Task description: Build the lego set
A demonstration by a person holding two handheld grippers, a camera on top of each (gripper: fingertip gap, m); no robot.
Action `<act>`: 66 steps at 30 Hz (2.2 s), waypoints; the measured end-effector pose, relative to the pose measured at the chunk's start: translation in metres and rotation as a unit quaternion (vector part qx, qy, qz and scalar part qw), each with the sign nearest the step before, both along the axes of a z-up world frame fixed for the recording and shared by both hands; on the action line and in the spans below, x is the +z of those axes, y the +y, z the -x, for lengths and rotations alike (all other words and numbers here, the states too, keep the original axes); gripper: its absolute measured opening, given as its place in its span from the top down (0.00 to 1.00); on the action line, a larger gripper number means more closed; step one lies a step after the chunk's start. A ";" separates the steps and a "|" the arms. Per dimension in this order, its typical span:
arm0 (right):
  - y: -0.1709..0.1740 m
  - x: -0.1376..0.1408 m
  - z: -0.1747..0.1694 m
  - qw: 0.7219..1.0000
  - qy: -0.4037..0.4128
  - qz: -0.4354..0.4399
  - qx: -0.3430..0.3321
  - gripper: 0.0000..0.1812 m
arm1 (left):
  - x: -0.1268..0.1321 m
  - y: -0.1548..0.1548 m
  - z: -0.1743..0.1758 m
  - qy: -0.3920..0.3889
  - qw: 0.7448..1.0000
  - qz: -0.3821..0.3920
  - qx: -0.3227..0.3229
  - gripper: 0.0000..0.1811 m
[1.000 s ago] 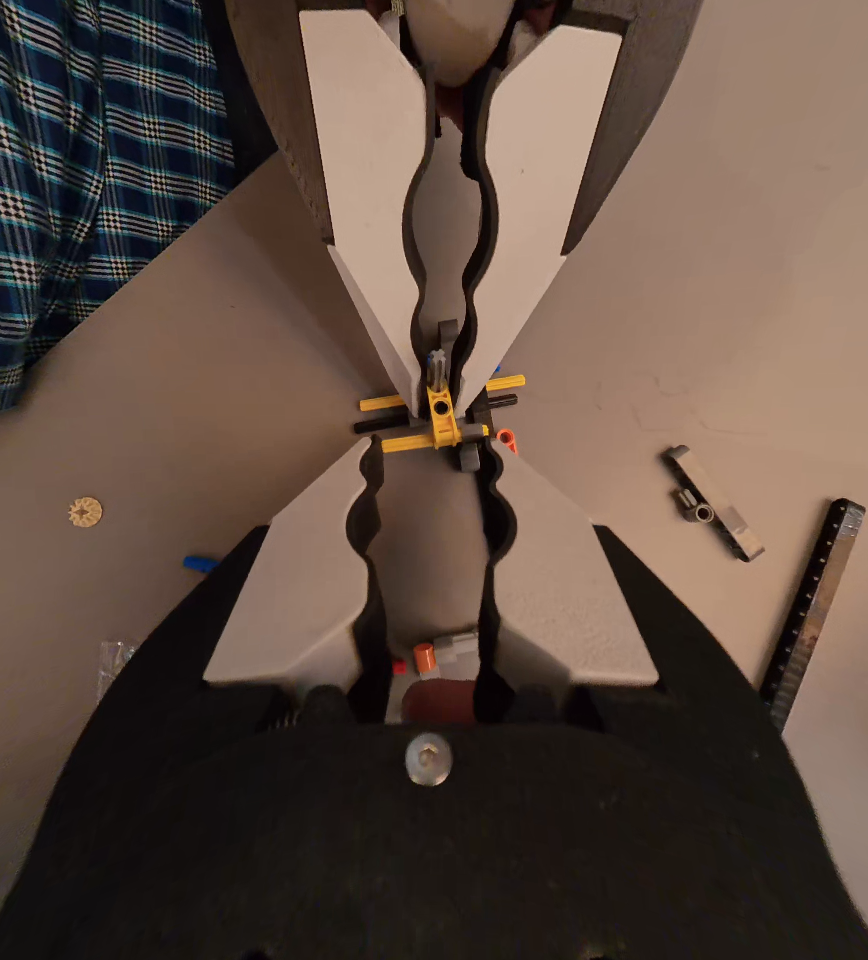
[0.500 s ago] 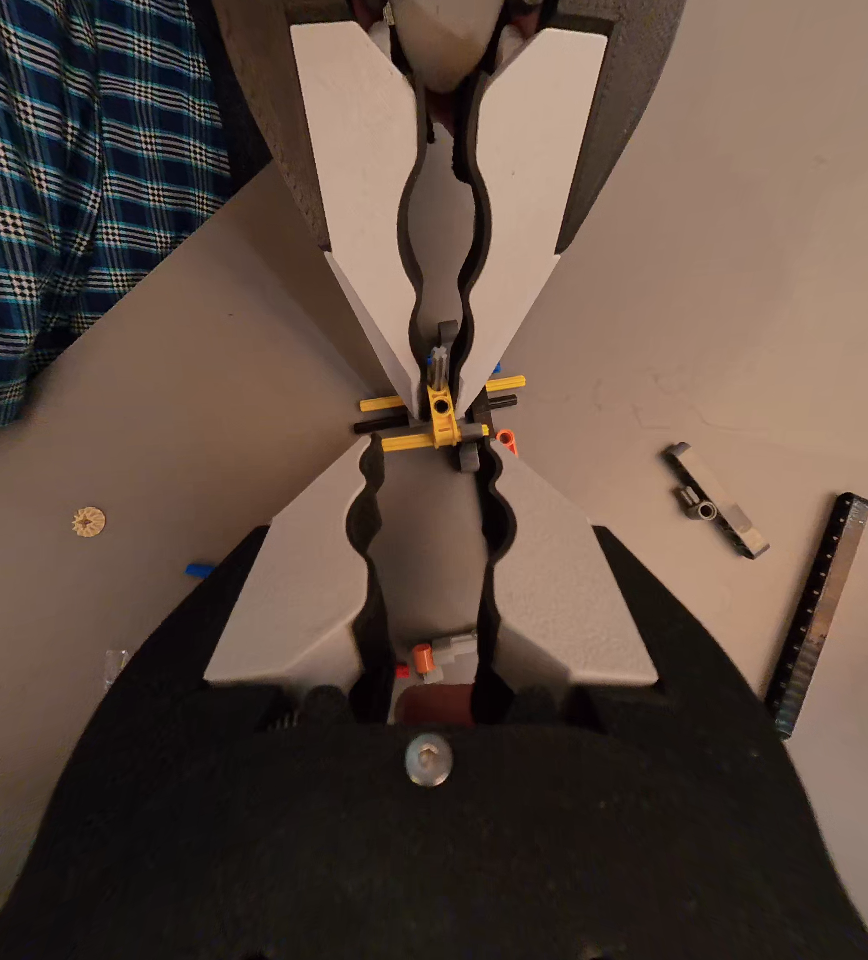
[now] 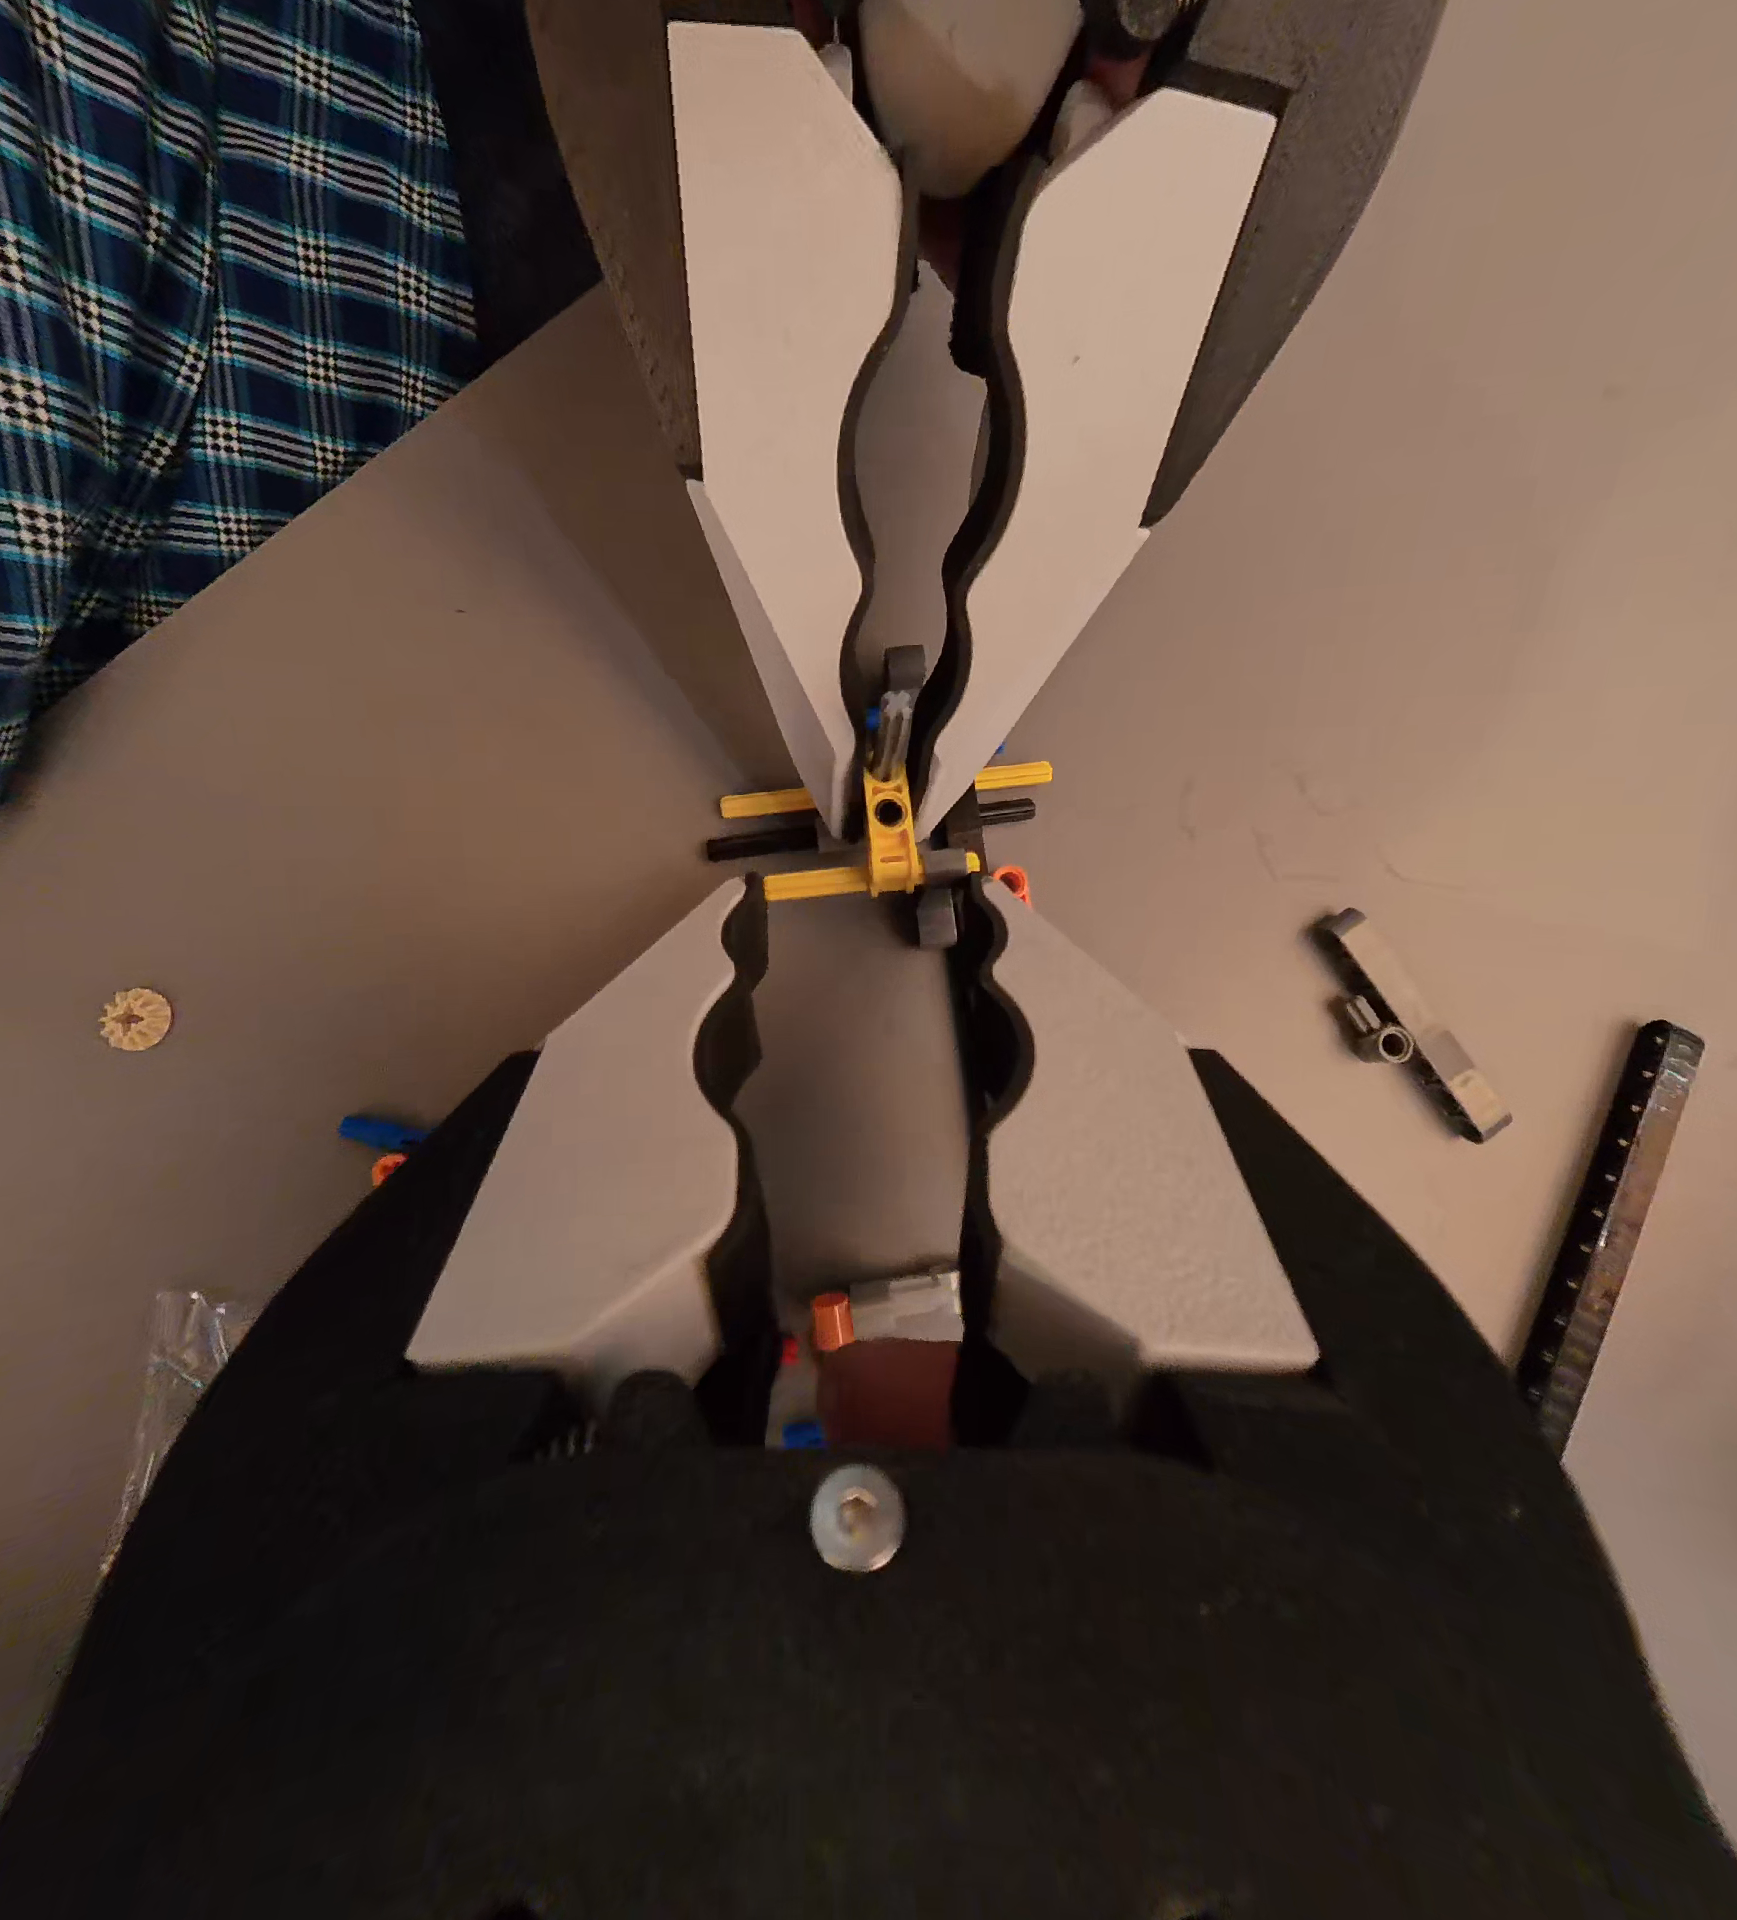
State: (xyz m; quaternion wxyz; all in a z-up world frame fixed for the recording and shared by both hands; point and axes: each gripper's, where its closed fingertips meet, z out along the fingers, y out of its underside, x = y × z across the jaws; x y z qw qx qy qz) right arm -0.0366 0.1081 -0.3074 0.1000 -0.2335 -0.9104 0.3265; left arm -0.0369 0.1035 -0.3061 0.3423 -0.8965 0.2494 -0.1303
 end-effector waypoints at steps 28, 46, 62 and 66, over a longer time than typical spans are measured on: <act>-0.002 0.001 -0.001 1.000 -0.012 -0.008 -0.013 0.82 | -0.003 0.001 0.001 -0.004 1.000 0.000 0.004 0.97; -0.005 0.002 0.002 0.998 0.002 0.006 -0.070 0.81 | -0.009 0.002 0.002 -0.004 1.000 0.015 -0.010 0.97; -0.004 0.002 0.001 0.997 -0.002 -0.001 -0.081 0.81 | -0.009 0.003 -0.001 -0.010 1.000 0.017 -0.015 0.97; -0.005 0.003 0.001 0.996 0.000 0.001 -0.086 0.81 | -0.009 0.003 -0.001 -0.011 1.000 0.016 -0.017 0.97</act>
